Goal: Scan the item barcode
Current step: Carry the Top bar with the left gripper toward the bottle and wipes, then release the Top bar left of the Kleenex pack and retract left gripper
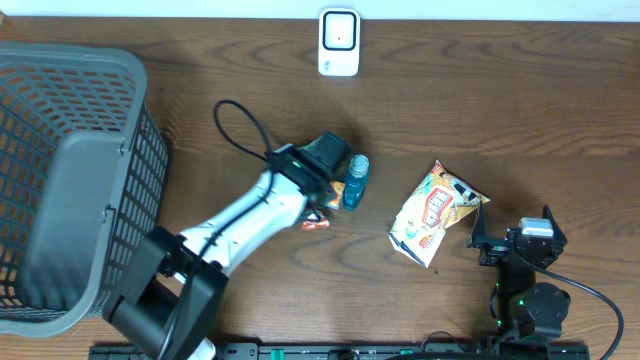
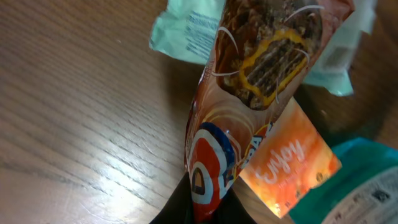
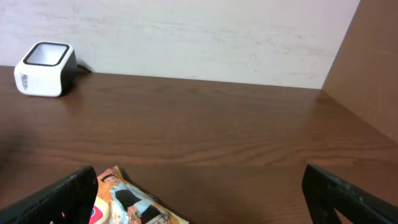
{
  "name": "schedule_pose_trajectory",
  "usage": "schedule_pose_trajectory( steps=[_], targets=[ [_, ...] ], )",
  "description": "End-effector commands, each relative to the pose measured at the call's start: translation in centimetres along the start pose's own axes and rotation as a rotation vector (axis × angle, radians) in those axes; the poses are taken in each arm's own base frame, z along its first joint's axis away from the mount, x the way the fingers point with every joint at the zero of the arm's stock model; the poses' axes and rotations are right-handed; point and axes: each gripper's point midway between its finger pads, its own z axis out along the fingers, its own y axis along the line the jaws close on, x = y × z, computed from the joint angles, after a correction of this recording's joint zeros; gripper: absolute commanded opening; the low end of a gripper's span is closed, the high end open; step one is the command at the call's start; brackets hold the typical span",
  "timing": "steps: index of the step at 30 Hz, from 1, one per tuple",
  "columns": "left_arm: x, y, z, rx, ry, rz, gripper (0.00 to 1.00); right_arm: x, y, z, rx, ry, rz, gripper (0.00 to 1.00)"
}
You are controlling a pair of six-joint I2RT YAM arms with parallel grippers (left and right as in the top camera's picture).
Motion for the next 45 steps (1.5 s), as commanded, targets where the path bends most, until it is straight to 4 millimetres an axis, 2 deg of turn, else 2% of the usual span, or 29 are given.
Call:
schedule_pose_trajectory(
  steps=[1, 6, 17, 20, 25, 29, 31, 33, 36, 39, 40, 41, 45],
  targets=[
    [-1.4, 0.5, -0.5, -0.048, -0.162, -0.066, 0.07, 0.1, -0.2, 0.0, 0.011, 0.002, -0.01, 0.99],
    [-1.0, 0.3, -0.7, -0.046, -0.183, -0.079, 0.08, 0.1, -0.2, 0.0, 0.011, 0.002, -0.01, 0.99],
    [-0.9, 1.9, -0.5, -0.105, -0.197, -0.061, 0.08, 0.1, -0.2, 0.0, 0.011, 0.002, -0.01, 0.99],
    [-0.5, 2.6, 0.1, -0.122, -0.192, -0.056, 0.17, 0.1, -0.2, 0.0, 0.011, 0.002, -0.01, 0.99],
    [0.3, 4.2, 1.1, -0.159, -0.174, -0.044, 0.17, 0.1, -0.2, 0.0, 0.011, 0.002, -0.01, 0.99],
    [1.3, 4.1, 1.3, -0.146, -0.116, -0.045, 0.17, 0.1, -0.2, 0.0, 0.011, 0.002, -0.01, 0.99],
    [1.5, 3.9, 1.3, -0.137, -0.104, -0.047, 0.26, 0.1, -0.2, 0.0, 0.011, 0.002, -0.01, 0.99],
    [1.2, 3.8, 1.1, -0.132, -0.111, -0.011, 0.4, 0.1, -0.2, 0.0, 0.011, 0.002, -0.01, 0.99],
    [-0.3, 3.2, -0.3, -0.106, -0.153, 0.073, 0.54, 0.1, -0.2, 0.0, 0.011, 0.002, -0.01, 0.99],
    [-3.0, 2.5, -2.7, -0.068, -0.233, 0.157, 0.8, 0.1, -0.2, 0.0, 0.011, 0.002, -0.01, 0.99],
    [-4.2, 2.3, -4.0, -0.051, -0.27, 0.188, 0.94, 0.1, -0.2, 0.0, 0.011, 0.002, -0.01, 0.99],
    [-5.3, 2.0, -5.1, -0.033, -0.302, 0.216, 0.98, 0.1, -0.2, 0.0, 0.011, 0.002, -0.01, 0.99],
    [-10.4, 0.4, -10.8, 0.098, -0.479, 0.338, 0.98, 0.1, -0.2, 0.0, 0.011, 0.002, -0.01, 0.99]
  ],
)
